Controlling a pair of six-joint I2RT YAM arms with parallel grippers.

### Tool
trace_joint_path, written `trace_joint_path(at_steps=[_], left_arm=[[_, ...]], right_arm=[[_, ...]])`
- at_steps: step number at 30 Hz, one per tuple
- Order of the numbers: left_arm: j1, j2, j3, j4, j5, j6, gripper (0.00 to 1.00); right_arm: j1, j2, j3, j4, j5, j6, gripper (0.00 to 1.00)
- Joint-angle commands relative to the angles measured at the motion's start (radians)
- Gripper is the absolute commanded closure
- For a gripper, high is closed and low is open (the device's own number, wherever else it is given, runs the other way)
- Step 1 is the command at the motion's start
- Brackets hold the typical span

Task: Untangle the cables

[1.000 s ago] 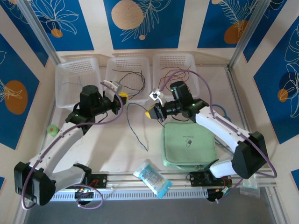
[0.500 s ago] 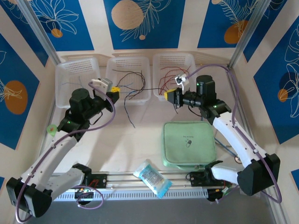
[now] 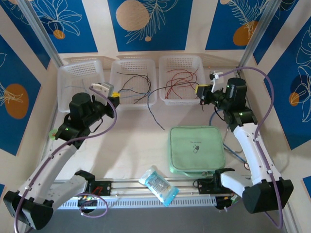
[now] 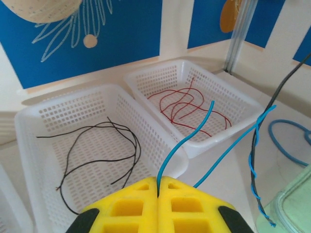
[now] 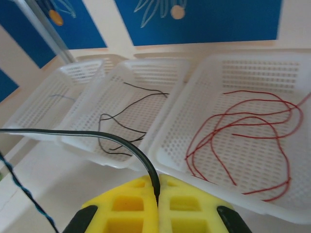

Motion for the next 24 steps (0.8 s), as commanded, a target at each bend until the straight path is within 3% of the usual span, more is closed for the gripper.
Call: trace_joint_path(at_steps=[1, 7, 19, 24], left_arm=[[0.028, -0.032, 0.048, -0.049, -0.065, 0.02, 1.0], [0.076, -0.048, 0.049, -0.08, -0.11, 0.012, 1.0], [0.104, -0.152, -0.025, 0.016, -0.484, -0.027, 1.0], [0.107, -0.179, -0.05, 0.05, -0.563, -0.028, 1.0]], right_arm=[[-0.041, -0.035, 0.009, -0.041, 0.068, -0.006, 1.0], [-0.109, -0.065, 0.006, -0.051, 0.146, 0.029, 1.0], [-0.147, -0.074, 0.043, -0.089, 0.285, 0.048, 1.0], [-0.148, -0.085, 0.036, -0.089, 0.335, 0.052, 1.0]])
